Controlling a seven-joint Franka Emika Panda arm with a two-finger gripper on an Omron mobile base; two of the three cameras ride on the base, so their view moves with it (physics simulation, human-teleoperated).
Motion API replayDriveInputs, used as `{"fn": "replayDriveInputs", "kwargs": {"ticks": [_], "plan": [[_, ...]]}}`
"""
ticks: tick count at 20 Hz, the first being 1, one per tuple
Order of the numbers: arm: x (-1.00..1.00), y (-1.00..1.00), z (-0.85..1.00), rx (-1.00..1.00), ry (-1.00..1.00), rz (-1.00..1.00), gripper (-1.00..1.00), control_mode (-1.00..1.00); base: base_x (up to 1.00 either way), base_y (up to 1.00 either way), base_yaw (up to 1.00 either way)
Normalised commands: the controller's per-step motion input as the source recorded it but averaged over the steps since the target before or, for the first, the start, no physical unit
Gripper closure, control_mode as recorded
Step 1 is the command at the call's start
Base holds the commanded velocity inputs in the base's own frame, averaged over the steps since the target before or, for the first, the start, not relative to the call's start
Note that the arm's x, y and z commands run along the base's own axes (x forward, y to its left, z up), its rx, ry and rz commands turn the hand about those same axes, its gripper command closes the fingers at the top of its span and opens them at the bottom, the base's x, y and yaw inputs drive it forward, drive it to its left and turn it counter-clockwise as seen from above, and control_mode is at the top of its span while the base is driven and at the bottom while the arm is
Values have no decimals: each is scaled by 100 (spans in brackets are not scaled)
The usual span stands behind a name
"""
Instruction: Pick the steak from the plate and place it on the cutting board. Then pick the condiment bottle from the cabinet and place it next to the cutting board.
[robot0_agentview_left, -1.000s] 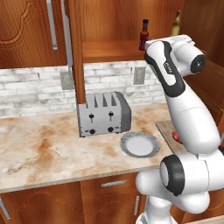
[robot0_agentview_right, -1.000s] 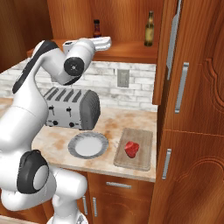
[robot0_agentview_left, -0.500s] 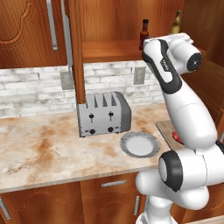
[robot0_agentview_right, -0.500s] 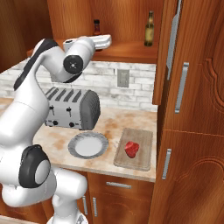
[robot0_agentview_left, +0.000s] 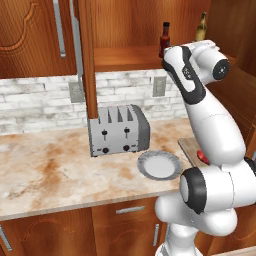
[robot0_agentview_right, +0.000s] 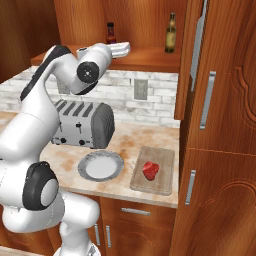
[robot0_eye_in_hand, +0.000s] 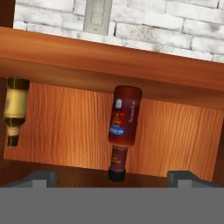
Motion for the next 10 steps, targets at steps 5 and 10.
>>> {"fn": "replayDriveInputs", "kwargs": {"ticks": [5, 10], "plan": [[0, 12, 19, 10, 9, 0, -100, -100, 0, 0, 0], [0, 19, 17, 7, 5, 0, -100, -100, 0, 0, 0]]}}
